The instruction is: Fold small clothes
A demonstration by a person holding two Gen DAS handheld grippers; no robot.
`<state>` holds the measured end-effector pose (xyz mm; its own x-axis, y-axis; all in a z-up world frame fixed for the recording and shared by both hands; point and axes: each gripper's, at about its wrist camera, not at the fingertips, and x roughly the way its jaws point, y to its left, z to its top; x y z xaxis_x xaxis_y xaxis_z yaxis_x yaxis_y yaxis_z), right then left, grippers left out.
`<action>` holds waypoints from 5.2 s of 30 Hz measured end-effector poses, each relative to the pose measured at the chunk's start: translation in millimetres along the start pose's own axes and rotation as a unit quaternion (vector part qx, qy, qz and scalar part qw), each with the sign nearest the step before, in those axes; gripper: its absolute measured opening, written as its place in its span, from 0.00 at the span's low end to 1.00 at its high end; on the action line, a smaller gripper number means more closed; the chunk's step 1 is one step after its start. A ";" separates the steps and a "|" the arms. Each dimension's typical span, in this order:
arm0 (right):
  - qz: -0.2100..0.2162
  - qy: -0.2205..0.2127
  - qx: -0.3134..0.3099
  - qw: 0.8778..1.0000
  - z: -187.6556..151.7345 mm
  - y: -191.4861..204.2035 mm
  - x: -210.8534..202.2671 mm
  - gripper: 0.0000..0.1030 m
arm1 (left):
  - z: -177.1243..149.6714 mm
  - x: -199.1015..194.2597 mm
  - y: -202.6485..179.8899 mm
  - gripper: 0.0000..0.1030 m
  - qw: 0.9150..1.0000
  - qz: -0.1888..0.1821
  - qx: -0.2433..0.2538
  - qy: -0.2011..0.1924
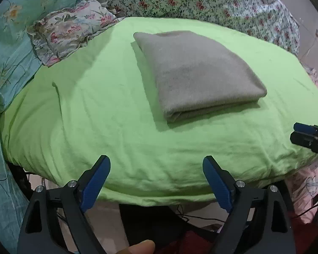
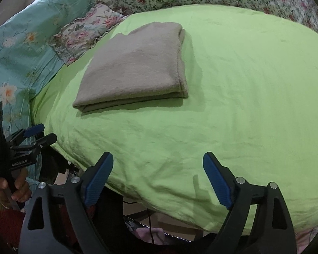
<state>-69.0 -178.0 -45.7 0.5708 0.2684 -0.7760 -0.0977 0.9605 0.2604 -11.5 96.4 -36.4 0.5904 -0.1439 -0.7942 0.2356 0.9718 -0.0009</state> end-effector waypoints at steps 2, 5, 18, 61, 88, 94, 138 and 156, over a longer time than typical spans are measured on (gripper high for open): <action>0.001 -0.002 -0.008 1.000 4.9 2.9 -0.1 0.86 | 5.0 -1.2 0.8 0.87 1.000 -0.004 -0.006 -0.004; 0.003 -0.004 -0.025 1.000 14.4 8.8 1.3 0.86 | 15.6 -1.9 1.9 0.88 1.000 0.003 -0.011 -0.013; 0.003 0.006 -0.062 0.998 50.4 18.8 21.6 0.89 | 45.4 11.3 -10.7 0.88 0.999 0.036 0.006 -0.018; 0.015 0.024 -0.060 0.998 128.9 33.9 56.9 0.92 | 101.3 32.4 -1.8 0.88 0.998 0.066 -0.005 -0.005; 0.015 0.019 -0.037 0.999 133.5 30.3 58.3 0.93 | 103.2 34.9 -5.0 0.95 0.997 0.079 0.000 -0.003; 0.015 0.019 -0.036 0.999 132.8 31.3 58.6 0.93 | 103.7 34.4 -6.5 0.95 0.997 0.078 0.002 -0.003; 0.014 0.021 -0.040 0.999 131.2 38.1 59.6 0.93 | 102.9 35.0 -11.4 0.96 0.997 0.076 0.006 0.000; 0.021 0.018 -0.046 0.999 136.8 39.3 55.9 0.93 | 105.1 33.0 -8.8 0.96 0.997 0.075 0.004 -0.001</action>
<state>70.6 -135.2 -0.3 0.5355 0.3096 -0.7857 -0.1961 0.9505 0.2409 87.1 63.5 1.3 0.6215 0.0019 -0.7834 0.1516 0.9808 0.1226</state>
